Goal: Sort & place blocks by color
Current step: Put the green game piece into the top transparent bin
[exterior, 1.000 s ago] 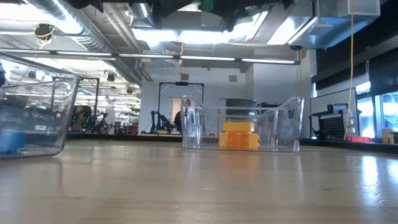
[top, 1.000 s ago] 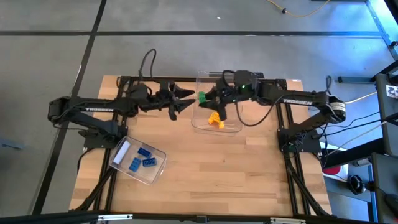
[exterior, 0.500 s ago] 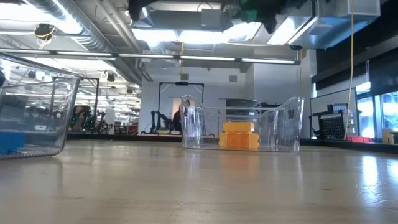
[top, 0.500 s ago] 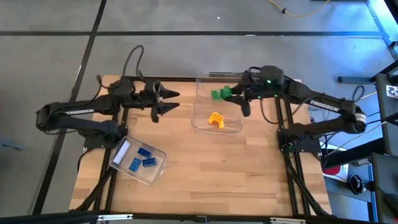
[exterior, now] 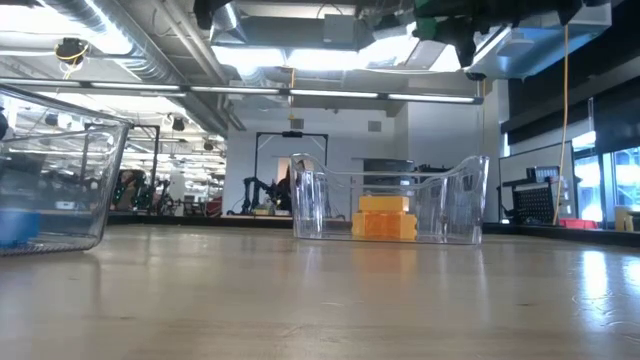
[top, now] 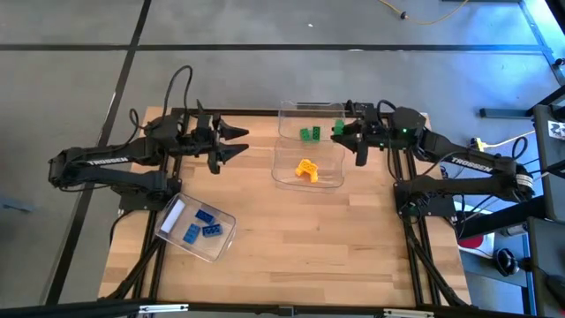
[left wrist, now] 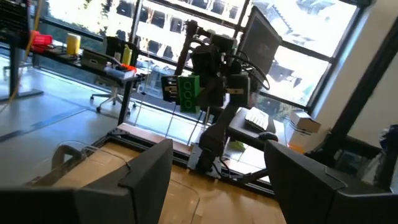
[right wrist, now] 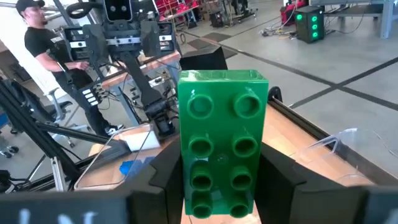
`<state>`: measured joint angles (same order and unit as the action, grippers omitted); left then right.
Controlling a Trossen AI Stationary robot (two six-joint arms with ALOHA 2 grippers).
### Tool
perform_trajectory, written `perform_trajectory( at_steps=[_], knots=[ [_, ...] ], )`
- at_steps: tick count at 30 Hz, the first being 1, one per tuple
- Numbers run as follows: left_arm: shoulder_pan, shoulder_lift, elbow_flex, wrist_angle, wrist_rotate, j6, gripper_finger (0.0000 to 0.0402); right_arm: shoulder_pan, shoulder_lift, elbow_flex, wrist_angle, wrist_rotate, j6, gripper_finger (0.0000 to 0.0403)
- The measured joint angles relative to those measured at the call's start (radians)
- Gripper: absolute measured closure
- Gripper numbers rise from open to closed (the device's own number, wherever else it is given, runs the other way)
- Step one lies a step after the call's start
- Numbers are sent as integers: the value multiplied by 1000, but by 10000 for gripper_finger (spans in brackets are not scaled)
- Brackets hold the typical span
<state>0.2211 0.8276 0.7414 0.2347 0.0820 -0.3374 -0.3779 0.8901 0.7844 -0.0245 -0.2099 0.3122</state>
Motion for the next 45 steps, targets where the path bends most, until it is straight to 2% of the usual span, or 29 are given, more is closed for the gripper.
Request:
perform_trajectory(
  at_steps=[6,9,12,17,23,30,36,41,45],
  knots=[
    [0,3,0,0,-64,0,156,0,5,3,0,11,-2,265],
    [0,3,0,0,-65,0,156,0,26,8,6,63,24,265],
    [0,3,0,1,-66,0,156,0,95,91,-103,144,17,265],
    [0,3,0,1,-75,0,156,-28,320,343,-395,287,-58,265],
    [0,3,0,1,-92,-1,156,-127,639,601,-637,275,-34,265],
    [0,3,0,1,-96,-1,156,-168,904,711,-750,272,-39,263],
    [0,3,0,1,-96,0,156,-184,1013,720,-794,239,-216,253],
    [0,3,0,1,-96,3,156,-209,1044,720,-867,241,-428,261],
    [0,3,-1,1,-100,-1,156,-228,1055,720,-878,243,-547,245]
  ],
)
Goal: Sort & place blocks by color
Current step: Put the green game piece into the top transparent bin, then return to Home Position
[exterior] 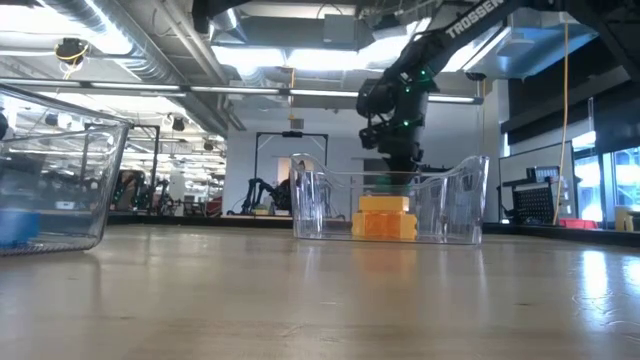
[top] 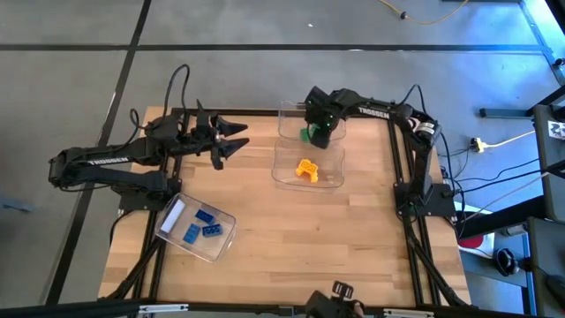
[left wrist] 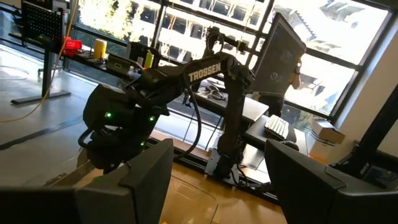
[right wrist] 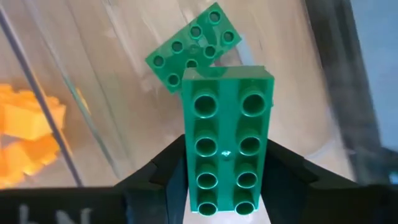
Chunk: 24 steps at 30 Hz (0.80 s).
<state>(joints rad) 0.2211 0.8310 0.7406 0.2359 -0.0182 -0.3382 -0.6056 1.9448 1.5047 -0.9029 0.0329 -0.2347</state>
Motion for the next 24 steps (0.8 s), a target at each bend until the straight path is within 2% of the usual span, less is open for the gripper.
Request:
perform_trajectory(
  at_steps=[5,10,17,21,24],
  knots=[
    [0,0,0,0,-26,0,156,-7,0,0,29,-4,-87,239],
    [0,0,0,0,-38,-1,156,-7,0,-1,66,-8,-96,243],
    [0,0,0,0,-48,-1,156,-7,14,-4,81,-9,-110,227],
    [0,0,0,0,-48,-2,156,-4,42,-4,95,-9,-110,209],
    [0,0,0,0,-50,-2,156,1,55,-4,104,-4,-110,181]
  ],
)
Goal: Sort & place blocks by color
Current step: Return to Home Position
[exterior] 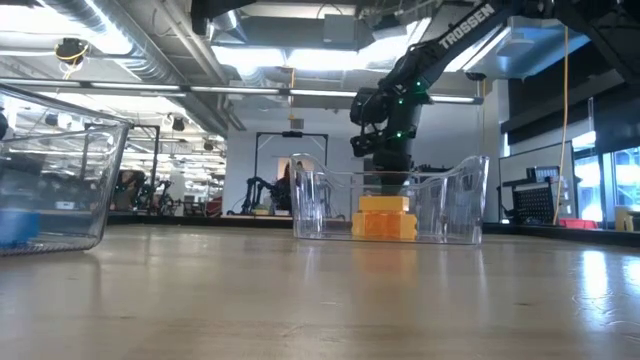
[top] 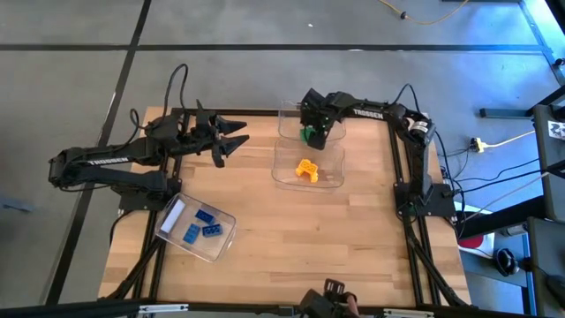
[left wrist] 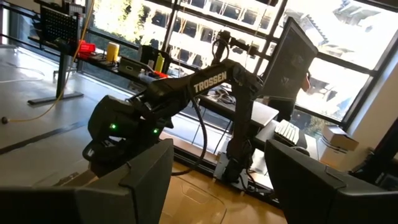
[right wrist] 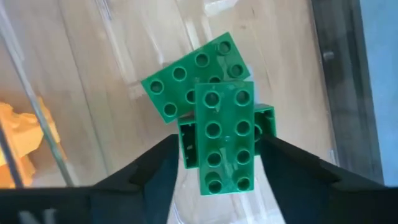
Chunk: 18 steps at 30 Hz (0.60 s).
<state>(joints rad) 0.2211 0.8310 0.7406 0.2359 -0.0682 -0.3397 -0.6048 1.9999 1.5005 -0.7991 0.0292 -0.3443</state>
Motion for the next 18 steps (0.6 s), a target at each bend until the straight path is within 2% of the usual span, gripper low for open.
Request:
perform_trajectory(
  at_steps=[6,11,14,18],
  knots=[
    [0,0,0,0,-27,4,156,-4,2,20,-26,3,1,111],
    [0,0,0,0,-26,7,156,-25,1,122,-137,-7,4,82],
    [0,0,0,-8,-25,9,156,-41,-30,167,-191,-115,33,80],
    [0,0,0,-18,-25,10,156,-41,-141,131,-174,-290,94,82]
  ],
)
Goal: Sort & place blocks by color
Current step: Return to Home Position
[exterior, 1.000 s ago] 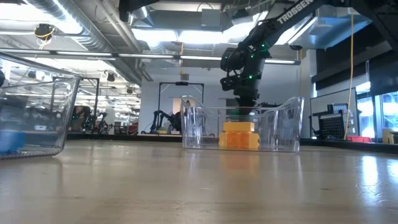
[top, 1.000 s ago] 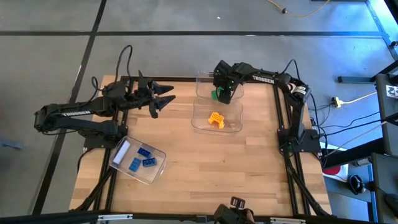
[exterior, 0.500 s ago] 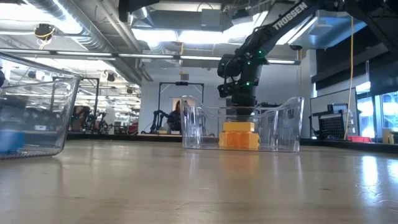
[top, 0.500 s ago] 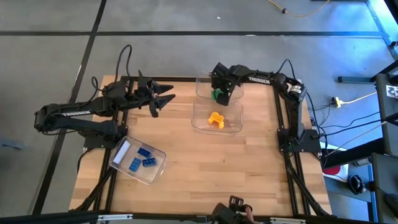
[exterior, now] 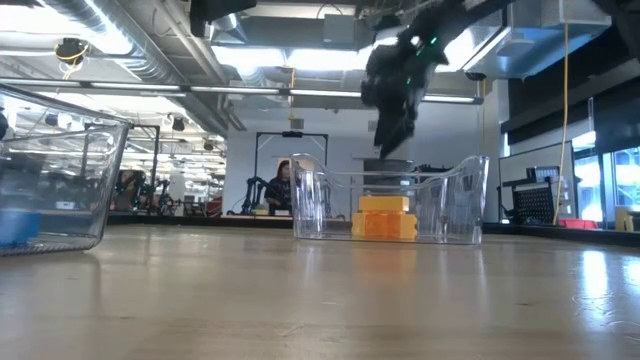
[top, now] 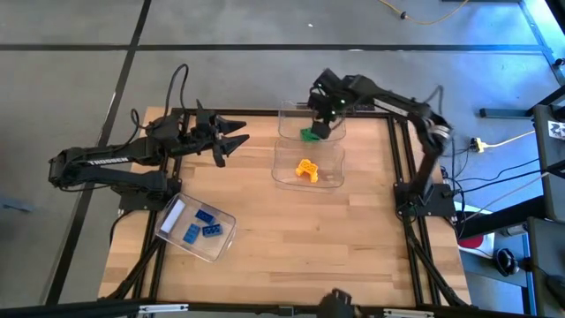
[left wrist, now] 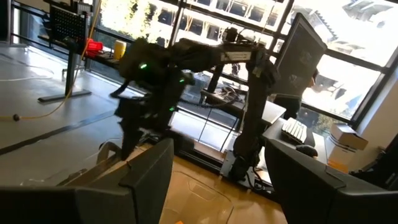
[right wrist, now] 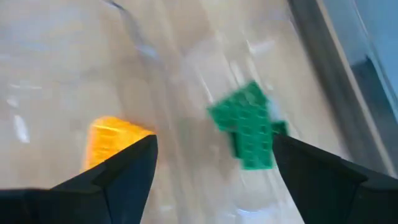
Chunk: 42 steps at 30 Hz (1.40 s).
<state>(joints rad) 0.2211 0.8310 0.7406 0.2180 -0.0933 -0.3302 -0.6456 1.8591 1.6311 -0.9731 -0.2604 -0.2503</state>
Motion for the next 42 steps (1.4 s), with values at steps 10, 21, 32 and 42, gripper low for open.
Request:
perform_trajectory(
  at_steps=[10,21,32,42],
  knots=[
    [0,0,0,-1,47,0,156,172,-488,-425,355,-63,285,83],
    [0,0,0,-1,59,1,156,343,-851,-659,740,-50,560,83],
    [0,0,0,-1,58,1,156,388,-860,-660,794,-48,519,83],
    [-47,-4,0,10,77,-31,179,389,-860,-660,794,-48,503,83]
  ],
)
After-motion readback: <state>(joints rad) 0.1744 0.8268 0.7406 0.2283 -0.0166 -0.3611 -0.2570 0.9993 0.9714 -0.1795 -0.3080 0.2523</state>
